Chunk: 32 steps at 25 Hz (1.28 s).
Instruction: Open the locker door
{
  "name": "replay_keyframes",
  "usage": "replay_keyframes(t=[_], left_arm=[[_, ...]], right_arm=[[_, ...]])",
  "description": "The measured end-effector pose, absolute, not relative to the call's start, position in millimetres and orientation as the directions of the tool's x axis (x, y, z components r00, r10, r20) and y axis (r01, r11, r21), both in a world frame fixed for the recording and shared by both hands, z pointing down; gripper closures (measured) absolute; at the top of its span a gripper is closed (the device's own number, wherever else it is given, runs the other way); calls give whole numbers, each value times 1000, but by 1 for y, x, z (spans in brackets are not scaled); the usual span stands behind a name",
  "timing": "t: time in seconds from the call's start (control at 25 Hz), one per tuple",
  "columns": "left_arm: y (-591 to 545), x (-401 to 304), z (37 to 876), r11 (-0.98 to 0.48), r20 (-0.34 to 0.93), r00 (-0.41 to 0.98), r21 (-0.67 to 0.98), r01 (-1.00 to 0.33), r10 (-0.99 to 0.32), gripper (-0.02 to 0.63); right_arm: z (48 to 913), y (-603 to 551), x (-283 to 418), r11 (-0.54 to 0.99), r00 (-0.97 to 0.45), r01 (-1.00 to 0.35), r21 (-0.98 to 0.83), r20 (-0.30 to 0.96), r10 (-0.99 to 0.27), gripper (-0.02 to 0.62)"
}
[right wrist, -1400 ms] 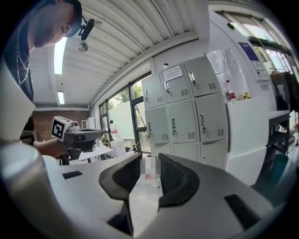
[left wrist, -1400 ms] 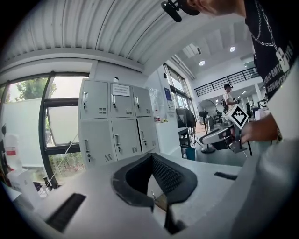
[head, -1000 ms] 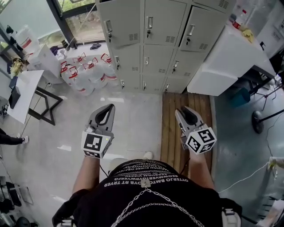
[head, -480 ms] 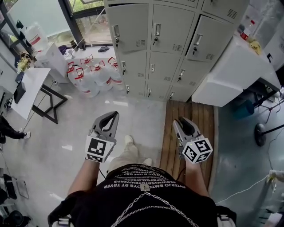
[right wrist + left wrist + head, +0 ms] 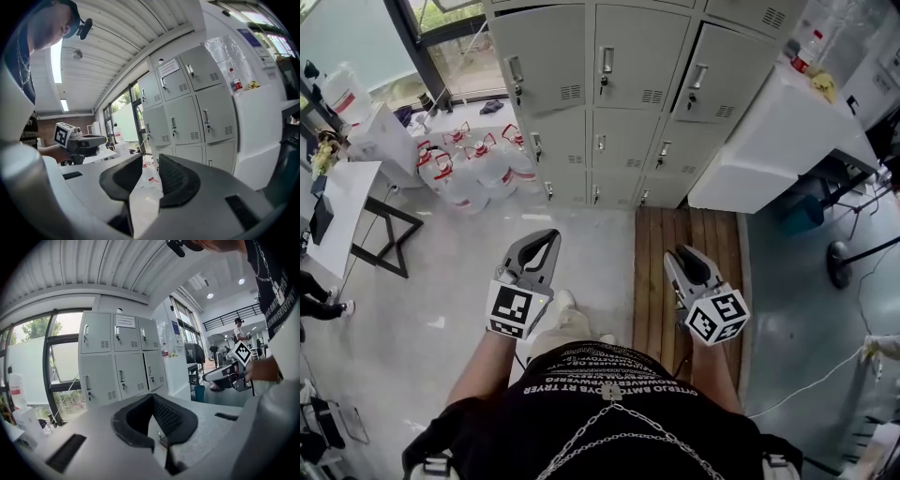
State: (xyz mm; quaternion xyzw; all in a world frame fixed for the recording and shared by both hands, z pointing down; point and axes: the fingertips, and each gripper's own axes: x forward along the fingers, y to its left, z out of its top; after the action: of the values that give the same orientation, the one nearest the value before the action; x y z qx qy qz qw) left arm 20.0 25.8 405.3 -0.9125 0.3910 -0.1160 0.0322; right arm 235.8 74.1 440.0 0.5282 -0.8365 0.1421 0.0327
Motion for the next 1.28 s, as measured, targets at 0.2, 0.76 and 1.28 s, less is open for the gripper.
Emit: replay_keyframes(t=[0.2,0.76,1.28], left_arm=[[-13,27,402,-719,180,697,-143,-680,-694,603],[-125,-9,401,-708,160,690,-147,-691,-706,603],[-206,-85,405,-700,143,686,-129,-702,-714,603]], right_arm=[[434,39,239,384,-420,-904,-190,213,-882,489],[415,-82,188,431,-455,-890,-151,218,-863,489],[401,-163,115,432,-448,-894,-119,209,-869,491]])
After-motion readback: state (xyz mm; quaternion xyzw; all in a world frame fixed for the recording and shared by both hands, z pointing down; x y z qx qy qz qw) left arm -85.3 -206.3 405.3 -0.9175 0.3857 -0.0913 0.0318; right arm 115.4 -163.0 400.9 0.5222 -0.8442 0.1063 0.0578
